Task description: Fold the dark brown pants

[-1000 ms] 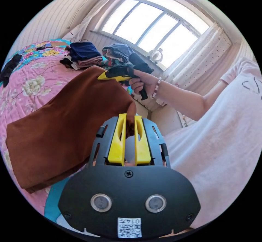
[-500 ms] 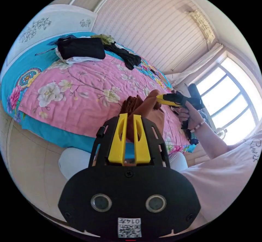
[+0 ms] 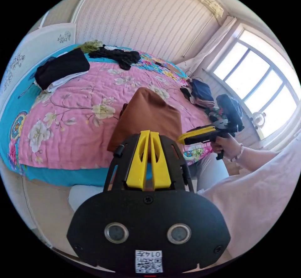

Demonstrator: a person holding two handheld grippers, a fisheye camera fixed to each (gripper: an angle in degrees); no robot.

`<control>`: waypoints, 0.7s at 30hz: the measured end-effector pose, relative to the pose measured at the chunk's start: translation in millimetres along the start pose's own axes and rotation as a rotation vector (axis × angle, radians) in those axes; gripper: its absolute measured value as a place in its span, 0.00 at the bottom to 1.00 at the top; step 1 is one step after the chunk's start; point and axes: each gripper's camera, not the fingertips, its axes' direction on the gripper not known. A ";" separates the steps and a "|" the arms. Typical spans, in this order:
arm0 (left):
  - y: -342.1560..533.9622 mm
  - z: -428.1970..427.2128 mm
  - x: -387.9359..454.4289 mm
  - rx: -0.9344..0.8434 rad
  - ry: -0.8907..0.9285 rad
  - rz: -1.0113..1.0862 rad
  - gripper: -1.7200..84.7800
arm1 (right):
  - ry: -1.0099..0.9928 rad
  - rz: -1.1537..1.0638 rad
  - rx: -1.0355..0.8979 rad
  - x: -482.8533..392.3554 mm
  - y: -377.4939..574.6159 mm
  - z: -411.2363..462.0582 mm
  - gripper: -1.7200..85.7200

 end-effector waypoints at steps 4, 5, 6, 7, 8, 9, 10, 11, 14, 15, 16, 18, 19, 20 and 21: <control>-3.8 47.8 0.3 -0.169 -0.169 0.062 0.01 | 0.230 -0.065 0.020 -30.4 3.9 43.1 0.03; -3.4 44.4 -2.5 -0.136 -0.131 0.058 0.01 | 0.228 -0.048 0.043 -32.7 4.2 42.8 0.03; -4.7 41.3 -4.2 -0.133 -0.101 0.047 0.01 | 0.223 -0.043 0.031 -33.6 2.8 41.3 0.03; -8.3 33.0 -5.0 -0.136 -0.056 0.035 0.01 | 0.201 -0.060 -0.022 -36.6 -1.7 35.2 0.02; -11.3 21.9 -1.8 -0.121 -0.048 0.036 0.01 | 0.153 -0.096 -0.055 -40.5 -5.7 24.7 0.02; -12.6 15.8 1.4 -0.107 -0.062 0.045 0.01 | 0.129 -0.115 -0.040 -42.3 -6.9 17.5 0.01; -15.0 5.1 9.3 -0.076 -0.091 0.080 0.01 | 0.116 -0.142 0.039 -44.4 -8.6 1.1 0.01; -17.8 -1.4 15.9 -0.060 -0.107 0.100 0.01 | 0.160 -0.140 0.121 -43.3 -13.1 -13.1 0.01; -27.0 2.0 27.5 -0.070 -0.137 0.122 0.01 | 0.276 -0.068 0.193 -27.3 -42.0 -25.9 0.01; -29.1 5.7 29.4 -0.085 -0.145 0.129 0.01 | 0.299 -0.047 0.189 -22.6 -49.3 -24.7 0.01; -32.6 15.2 32.2 -0.128 -0.155 0.144 0.01 | 0.343 0.015 0.159 -12.0 -64.4 -20.9 0.01; -33.0 33.5 33.8 -0.190 -0.188 0.174 0.01 | 0.421 0.025 0.116 0.8 -82.2 -9.6 0.01; -31.4 37.4 33.2 -0.165 -0.200 0.182 0.01 | 0.436 0.002 0.013 10.2 -91.5 7.5 0.01; -32.1 35.3 31.7 -0.120 -0.184 0.179 0.01 | 0.420 -0.010 -0.107 19.2 -96.0 25.9 0.01; -34.1 34.2 30.3 -0.116 -0.170 0.168 0.01 | 0.415 -0.006 -0.115 21.4 -95.6 28.7 0.01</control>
